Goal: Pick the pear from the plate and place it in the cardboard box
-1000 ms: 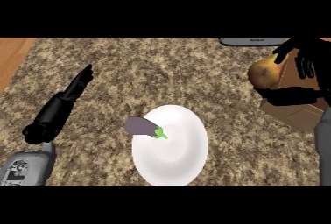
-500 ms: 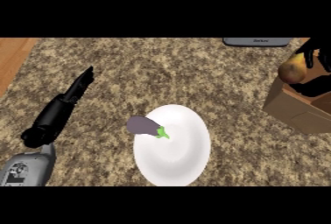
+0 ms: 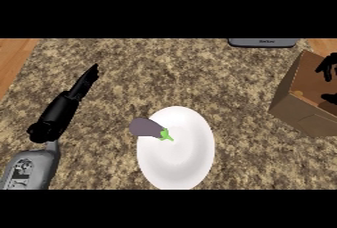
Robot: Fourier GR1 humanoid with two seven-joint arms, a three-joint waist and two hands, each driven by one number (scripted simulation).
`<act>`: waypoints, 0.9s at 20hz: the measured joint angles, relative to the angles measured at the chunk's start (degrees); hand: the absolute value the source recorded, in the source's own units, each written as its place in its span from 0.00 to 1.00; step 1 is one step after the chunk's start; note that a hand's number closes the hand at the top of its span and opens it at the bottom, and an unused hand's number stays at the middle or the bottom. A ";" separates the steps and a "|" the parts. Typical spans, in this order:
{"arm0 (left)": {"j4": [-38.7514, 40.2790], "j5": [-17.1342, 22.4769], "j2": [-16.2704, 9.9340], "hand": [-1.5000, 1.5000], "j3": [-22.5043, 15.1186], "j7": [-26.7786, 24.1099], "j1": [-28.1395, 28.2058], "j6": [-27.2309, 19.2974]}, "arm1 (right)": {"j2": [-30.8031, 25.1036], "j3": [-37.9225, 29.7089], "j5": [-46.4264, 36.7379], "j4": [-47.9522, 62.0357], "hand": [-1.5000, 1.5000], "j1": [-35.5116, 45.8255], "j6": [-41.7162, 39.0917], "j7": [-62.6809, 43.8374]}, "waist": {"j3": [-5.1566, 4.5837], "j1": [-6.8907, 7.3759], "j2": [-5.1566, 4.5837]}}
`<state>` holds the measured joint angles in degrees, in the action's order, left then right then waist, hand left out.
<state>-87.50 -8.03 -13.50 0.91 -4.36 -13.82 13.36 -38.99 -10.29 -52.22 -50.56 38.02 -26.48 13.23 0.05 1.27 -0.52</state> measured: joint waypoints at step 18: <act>-1.95 -0.39 0.37 0.50 -0.03 1.17 1.29 0.13 | 1.87 -27.14 28.61 21.50 0.00 10.77 -5.55 8.79 | 0.08 -0.43 0.25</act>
<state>-89.45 -8.43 -13.13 0.88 -3.18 -12.53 13.50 -37.12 -37.44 -23.61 -29.06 48.79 -32.03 22.01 0.13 0.84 -0.26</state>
